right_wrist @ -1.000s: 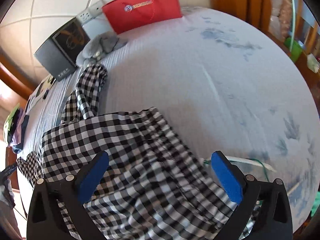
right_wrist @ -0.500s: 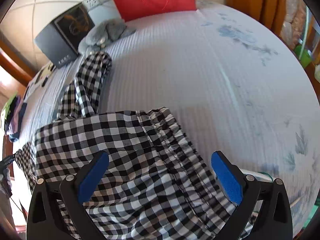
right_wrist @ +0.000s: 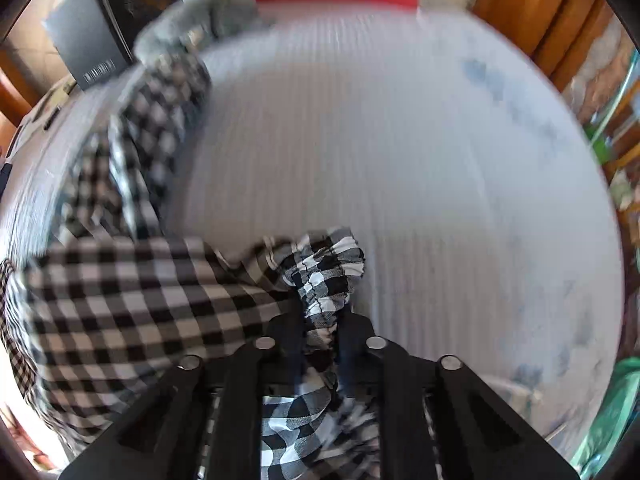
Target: Fold clothes
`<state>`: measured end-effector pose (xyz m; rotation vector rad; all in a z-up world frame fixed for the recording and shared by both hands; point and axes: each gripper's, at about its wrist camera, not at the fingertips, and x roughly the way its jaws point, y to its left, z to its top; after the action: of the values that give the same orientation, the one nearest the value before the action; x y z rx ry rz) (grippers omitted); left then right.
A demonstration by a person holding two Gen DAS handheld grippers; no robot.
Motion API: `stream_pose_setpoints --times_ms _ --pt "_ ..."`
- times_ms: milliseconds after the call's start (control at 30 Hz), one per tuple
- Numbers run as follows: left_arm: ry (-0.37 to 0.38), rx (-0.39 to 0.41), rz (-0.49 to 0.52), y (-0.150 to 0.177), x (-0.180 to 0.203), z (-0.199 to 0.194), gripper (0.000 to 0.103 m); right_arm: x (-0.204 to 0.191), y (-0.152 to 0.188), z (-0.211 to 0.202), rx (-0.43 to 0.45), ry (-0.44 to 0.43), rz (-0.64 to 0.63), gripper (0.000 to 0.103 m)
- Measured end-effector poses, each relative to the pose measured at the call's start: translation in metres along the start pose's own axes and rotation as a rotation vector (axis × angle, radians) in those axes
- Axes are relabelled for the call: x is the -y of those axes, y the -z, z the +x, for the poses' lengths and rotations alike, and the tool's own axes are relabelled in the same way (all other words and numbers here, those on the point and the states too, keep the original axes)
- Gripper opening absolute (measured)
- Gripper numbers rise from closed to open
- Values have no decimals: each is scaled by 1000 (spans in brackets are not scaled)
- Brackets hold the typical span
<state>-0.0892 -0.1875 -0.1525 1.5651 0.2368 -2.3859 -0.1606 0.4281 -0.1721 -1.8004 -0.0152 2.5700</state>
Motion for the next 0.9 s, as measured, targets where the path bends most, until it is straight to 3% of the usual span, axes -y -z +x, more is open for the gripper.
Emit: stream_pose_setpoints --times_ms 100,267,367,400,500,567,667,800,900 --pt "40 115 -86 -26 -12 -36 14 3 -36 -59 208 2 11 9" --pt "80 360 -165 -85 -36 -121 14 2 -103 -223 704 -28 10 9" --pt "99 498 -200 -100 -54 -171 14 6 -104 -314 934 -52 15 9" --pt "115 509 -201 -99 -58 -178 15 7 -99 -332 974 -48 13 9" --pt "147 519 -185 -88 -65 -186 15 24 -68 -358 994 -83 29 9" --pt "151 497 -153 -73 -63 -175 16 37 -34 -340 926 -79 50 9" --pt "188 375 -111 -32 -48 -126 17 71 28 -279 743 -62 159 9" --pt "163 203 -31 28 -16 -54 17 111 102 -170 431 -2 306 9" --pt "178 186 -1 43 -15 -58 17 135 155 -94 208 44 394 9"
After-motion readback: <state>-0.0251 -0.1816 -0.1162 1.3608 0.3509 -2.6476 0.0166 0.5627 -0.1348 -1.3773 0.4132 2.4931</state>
